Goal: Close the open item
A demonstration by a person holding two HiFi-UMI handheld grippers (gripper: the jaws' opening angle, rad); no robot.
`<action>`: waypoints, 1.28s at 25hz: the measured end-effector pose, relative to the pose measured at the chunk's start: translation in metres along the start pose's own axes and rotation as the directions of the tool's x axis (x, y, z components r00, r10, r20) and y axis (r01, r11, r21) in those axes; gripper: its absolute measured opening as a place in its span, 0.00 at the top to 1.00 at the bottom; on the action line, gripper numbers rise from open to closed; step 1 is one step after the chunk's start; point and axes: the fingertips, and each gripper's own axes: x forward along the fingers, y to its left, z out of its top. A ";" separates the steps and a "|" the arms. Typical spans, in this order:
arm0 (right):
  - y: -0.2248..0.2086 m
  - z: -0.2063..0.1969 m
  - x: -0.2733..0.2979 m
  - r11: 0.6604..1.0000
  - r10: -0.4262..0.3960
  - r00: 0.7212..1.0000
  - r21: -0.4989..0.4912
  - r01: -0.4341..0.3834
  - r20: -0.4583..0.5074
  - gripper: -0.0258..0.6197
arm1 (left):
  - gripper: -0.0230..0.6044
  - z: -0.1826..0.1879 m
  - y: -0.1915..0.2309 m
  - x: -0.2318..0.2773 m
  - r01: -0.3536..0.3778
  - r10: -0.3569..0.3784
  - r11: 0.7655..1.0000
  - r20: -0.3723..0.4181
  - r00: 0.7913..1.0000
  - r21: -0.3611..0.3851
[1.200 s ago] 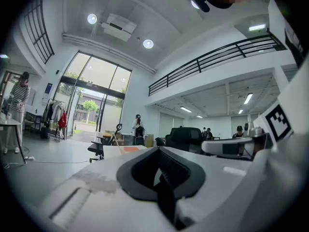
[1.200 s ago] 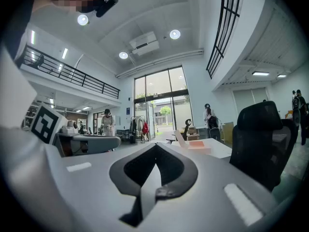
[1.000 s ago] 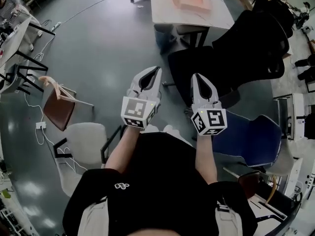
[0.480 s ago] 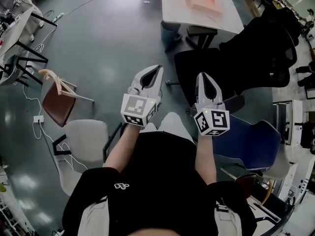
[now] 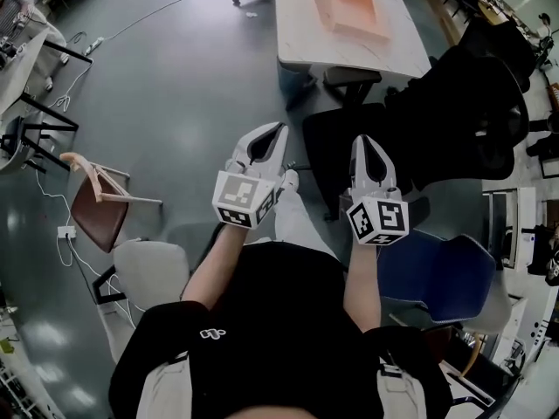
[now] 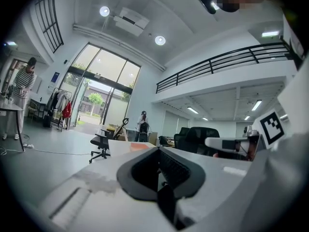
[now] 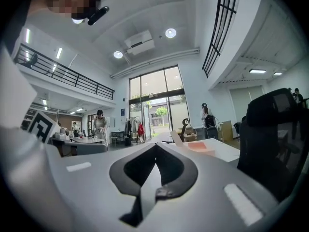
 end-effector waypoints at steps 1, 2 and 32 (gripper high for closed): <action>-0.010 0.001 0.014 1.000 -0.009 1.000 0.009 0.009 0.001 0.97 | 0.96 0.001 0.006 0.014 0.004 -0.004 1.000 -0.011 1.000 -0.002; -0.018 0.004 0.027 1.000 -0.014 1.000 0.016 0.014 0.004 0.97 | 0.96 0.002 0.013 0.029 0.007 -0.007 1.000 -0.024 1.000 -0.001; -0.128 0.046 0.394 0.998 0.048 0.999 -0.048 -0.049 -0.015 0.97 | 0.96 0.089 0.227 0.344 -0.014 0.014 1.000 -0.012 1.000 0.001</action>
